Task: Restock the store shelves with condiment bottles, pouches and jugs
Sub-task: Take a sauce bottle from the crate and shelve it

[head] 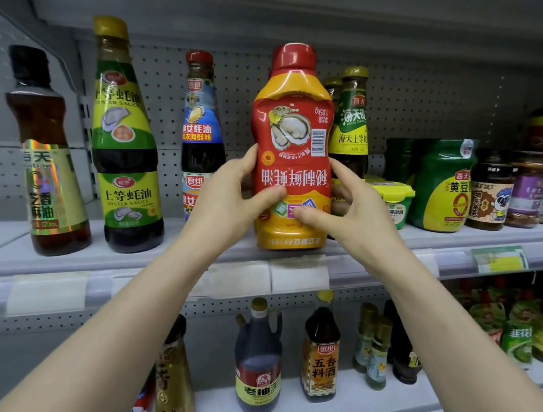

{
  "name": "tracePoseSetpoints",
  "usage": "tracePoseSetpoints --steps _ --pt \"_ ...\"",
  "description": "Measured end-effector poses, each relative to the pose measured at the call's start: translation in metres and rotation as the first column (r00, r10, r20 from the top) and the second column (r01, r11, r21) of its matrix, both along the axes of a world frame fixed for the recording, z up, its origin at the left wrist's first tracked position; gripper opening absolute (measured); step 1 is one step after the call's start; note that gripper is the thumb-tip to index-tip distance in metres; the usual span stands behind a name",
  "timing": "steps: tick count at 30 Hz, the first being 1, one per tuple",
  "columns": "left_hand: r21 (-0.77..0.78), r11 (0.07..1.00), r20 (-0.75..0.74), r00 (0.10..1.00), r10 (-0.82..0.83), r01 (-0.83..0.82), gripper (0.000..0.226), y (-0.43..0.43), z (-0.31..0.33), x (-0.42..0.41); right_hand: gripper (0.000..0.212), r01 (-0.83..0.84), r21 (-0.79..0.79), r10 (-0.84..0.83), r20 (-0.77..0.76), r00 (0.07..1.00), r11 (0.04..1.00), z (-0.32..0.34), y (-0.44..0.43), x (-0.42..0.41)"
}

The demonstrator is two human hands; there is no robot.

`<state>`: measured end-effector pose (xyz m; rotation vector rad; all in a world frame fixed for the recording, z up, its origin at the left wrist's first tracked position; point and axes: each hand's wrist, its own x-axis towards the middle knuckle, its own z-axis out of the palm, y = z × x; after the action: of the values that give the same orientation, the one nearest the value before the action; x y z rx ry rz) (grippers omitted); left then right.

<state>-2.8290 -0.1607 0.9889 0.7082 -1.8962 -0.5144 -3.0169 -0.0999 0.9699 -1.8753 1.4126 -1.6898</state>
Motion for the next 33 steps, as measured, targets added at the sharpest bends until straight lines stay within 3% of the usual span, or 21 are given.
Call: tracePoseSetpoints --steps 4,7,16,20,26,33 --pt "0.033 0.999 0.116 0.993 -0.009 0.005 0.096 0.002 -0.021 0.003 0.078 0.051 -0.001 -0.051 -0.027 0.998 0.999 -0.003 0.004 0.001" --pt "0.025 1.0 0.146 0.989 0.0 -0.003 0.083 0.001 -0.026 0.003 0.074 0.037 0.022 -0.036 -0.028 0.999 0.999 -0.013 0.007 0.003" --pt "0.165 0.982 0.005 0.996 -0.094 0.091 0.075 -0.001 -0.026 0.003 0.065 -0.086 0.101 0.081 0.049 0.996 0.991 -0.01 0.005 0.0" --pt "0.148 0.983 -0.004 0.994 -0.106 0.106 0.075 0.0 -0.025 0.001 0.06 -0.09 0.066 0.085 0.074 0.994 0.994 -0.013 0.003 -0.003" --pt "0.151 0.982 -0.037 0.994 -0.108 0.112 0.07 -0.006 -0.028 -0.001 0.073 -0.092 0.065 0.085 0.11 0.99 0.994 -0.016 -0.003 0.001" --pt "0.128 0.99 0.004 0.998 -0.056 0.055 0.073 -0.013 -0.028 -0.002 0.065 -0.084 0.058 0.078 0.089 0.993 0.995 -0.015 -0.009 0.002"
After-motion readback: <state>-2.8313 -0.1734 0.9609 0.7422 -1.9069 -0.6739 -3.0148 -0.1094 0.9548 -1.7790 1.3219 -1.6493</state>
